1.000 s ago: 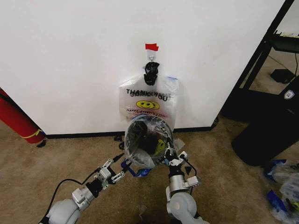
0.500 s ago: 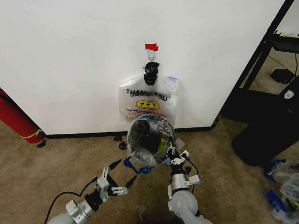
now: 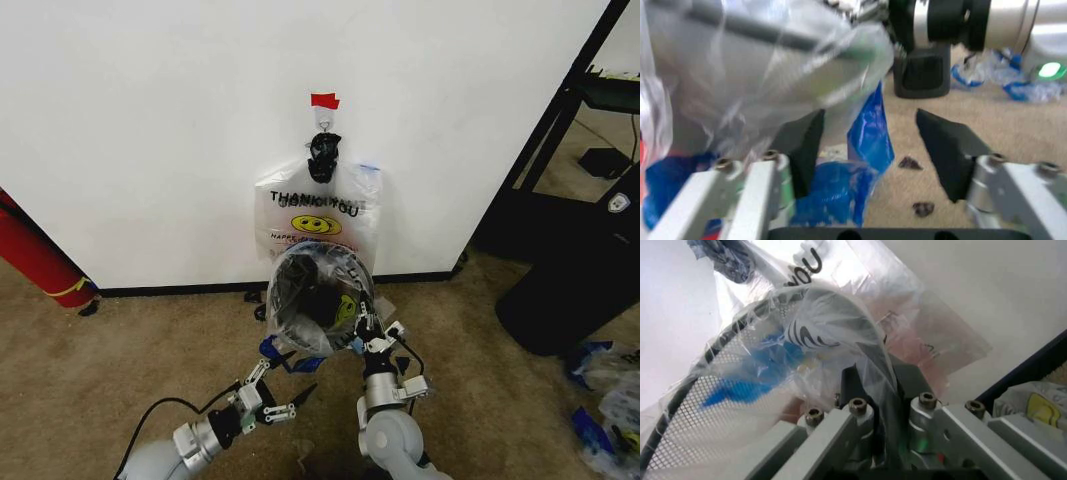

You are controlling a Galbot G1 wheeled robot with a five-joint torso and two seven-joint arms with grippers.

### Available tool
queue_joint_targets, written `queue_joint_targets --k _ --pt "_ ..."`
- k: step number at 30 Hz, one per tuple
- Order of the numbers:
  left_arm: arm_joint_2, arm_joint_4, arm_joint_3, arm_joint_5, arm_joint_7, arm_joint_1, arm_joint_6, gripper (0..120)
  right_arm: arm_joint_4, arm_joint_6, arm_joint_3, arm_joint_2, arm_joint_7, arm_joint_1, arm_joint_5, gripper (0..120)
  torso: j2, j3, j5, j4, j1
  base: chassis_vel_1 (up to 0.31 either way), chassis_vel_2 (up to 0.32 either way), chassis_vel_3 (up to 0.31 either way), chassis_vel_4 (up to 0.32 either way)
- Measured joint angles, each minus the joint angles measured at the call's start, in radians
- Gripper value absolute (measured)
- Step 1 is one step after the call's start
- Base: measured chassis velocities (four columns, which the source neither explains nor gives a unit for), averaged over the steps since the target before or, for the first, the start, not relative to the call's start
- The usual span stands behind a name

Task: Pick up the garbage bag from the wall and place it over the trash bin.

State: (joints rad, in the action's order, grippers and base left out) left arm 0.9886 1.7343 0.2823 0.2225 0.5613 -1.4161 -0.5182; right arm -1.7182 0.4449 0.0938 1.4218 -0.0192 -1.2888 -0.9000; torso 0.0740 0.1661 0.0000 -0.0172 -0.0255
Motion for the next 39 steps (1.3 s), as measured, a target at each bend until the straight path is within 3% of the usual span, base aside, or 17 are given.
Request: queue_joint_targets --k 15,33,39 --pt "0.032 -0.125 -0.014 -0.057 0.027 0.063 -0.039 0 -0.030 -0.012 -0.007 0.001 -0.008 -0.005 0.000 1 0.000 0.000 -0.0002 0.0001 0.000 0.000 0.000 0.000 0.000" --pt "0.061 -0.230 -0.023 -0.160 -0.160 0.137 -0.012 0 -0.096 -0.030 -0.035 -0.004 -0.019 -0.055 0.009 1 0.000 0.000 -0.0001 0.0001 0.000 0.000 0.000 0.000 0.000" --pt "0.019 -0.200 0.011 -0.159 -0.079 0.091 -0.036 0 -0.075 -0.030 -0.014 0.003 -0.019 -0.032 0.014 1 0.000 0.000 -0.0001 0.0002 0.000 0.000 0.000 0.000 0.000"
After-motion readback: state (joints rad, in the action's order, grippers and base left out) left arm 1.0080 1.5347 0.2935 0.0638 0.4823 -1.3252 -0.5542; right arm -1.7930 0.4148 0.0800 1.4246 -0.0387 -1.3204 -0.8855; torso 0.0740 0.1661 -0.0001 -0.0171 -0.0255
